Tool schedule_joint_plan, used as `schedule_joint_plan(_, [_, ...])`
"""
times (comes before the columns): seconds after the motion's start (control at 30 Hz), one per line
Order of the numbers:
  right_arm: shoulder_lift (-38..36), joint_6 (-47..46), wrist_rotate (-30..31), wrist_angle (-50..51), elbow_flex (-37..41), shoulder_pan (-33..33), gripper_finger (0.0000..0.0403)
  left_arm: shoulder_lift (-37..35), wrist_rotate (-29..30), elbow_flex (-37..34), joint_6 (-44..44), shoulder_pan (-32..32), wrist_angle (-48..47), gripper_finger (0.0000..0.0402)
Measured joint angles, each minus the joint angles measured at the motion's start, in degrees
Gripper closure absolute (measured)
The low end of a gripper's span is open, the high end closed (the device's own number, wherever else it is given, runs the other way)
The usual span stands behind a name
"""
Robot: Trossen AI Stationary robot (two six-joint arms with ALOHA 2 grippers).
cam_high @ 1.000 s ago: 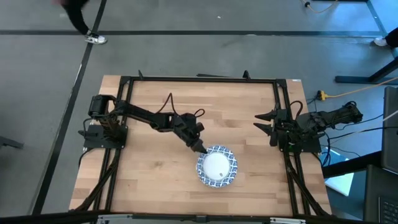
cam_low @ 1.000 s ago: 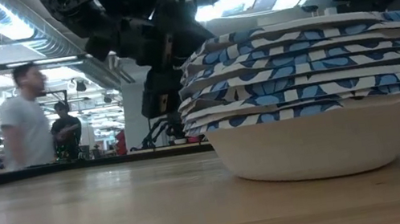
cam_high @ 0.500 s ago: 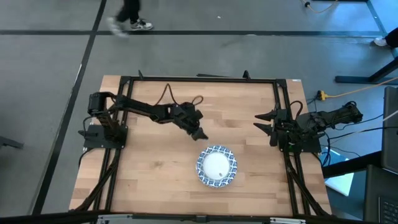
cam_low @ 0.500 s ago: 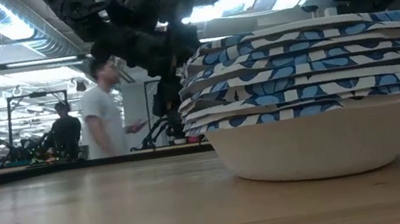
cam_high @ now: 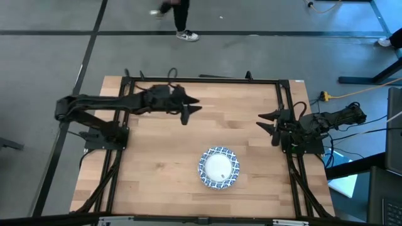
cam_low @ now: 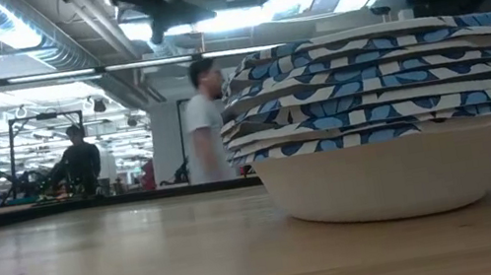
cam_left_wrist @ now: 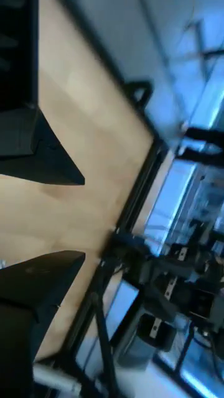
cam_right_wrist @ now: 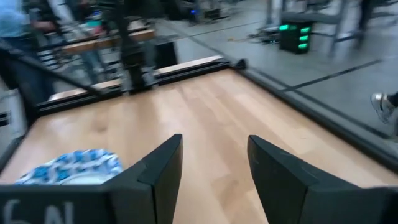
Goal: Nest bowls inside each other
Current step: Return to Home Position
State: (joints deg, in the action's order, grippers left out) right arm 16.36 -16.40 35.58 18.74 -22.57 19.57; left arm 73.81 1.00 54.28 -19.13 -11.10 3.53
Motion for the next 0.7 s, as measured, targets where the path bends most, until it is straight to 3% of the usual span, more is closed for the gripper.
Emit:
schedule_joint_plan(0.17, [-0.02, 0.03, 7.06, -0.02, 0.0, -0.02, 0.0221, -6.31, 7.83, 0.0, 4.55, 2.1, -9.41, 0.0225])
schedule_joint_plan(0.3, [0.0, -0.17, 7.4, -0.01, 0.0, -0.02, 0.0221, -9.38, 15.02, -0.04, 4.77, 2.94, -17.97, 0.0225])
schedule_joint_plan(0.4, [-0.02, 0.11, 7.63, 0.0, 0.0, -0.02, 0.0221, -12.03, 19.25, -2.24, 4.8, 3.69, -18.55, 0.0225])
schedule_joint_plan(0.5, [-0.03, -1.83, 9.01, 0.21, 0.0, -0.12, 0.0221, -15.5, 19.51, -5.89, 4.07, 3.79, -18.87, 0.0225])
schedule_joint_plan(0.7, [-0.05, -10.84, 7.95, 8.02, -0.02, -2.01, 0.0221, -24.7, 18.34, -12.44, -3.68, 3.49, -29.89, 0.0225])
